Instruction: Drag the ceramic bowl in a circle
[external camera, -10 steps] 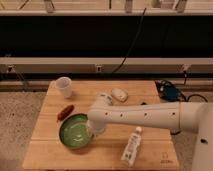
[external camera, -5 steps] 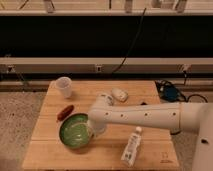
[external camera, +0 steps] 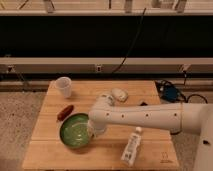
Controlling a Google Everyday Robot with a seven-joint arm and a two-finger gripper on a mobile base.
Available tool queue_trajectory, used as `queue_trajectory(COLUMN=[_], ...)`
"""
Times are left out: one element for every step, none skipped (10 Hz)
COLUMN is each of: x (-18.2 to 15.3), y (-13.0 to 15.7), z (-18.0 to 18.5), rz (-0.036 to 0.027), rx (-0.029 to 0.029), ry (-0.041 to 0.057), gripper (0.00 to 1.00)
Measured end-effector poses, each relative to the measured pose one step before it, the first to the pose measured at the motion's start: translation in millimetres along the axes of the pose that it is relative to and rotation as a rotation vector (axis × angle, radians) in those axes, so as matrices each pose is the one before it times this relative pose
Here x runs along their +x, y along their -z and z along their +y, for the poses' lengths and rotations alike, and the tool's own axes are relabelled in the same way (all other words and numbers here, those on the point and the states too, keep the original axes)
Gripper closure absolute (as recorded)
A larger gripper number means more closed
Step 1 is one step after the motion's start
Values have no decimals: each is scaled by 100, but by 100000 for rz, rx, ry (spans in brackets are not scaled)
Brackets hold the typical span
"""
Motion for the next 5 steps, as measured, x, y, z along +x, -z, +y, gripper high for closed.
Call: queue_trajectory(x=[34, 77, 32, -44, -108], y=[21, 76, 11, 21, 1], z=[78, 236, 169, -20, -190], rz=[120, 99, 37, 15, 83], rx=[119, 1, -9, 102, 298], ry=[-495, -458, -409, -154, -477], gripper=[100, 100, 100, 100, 100])
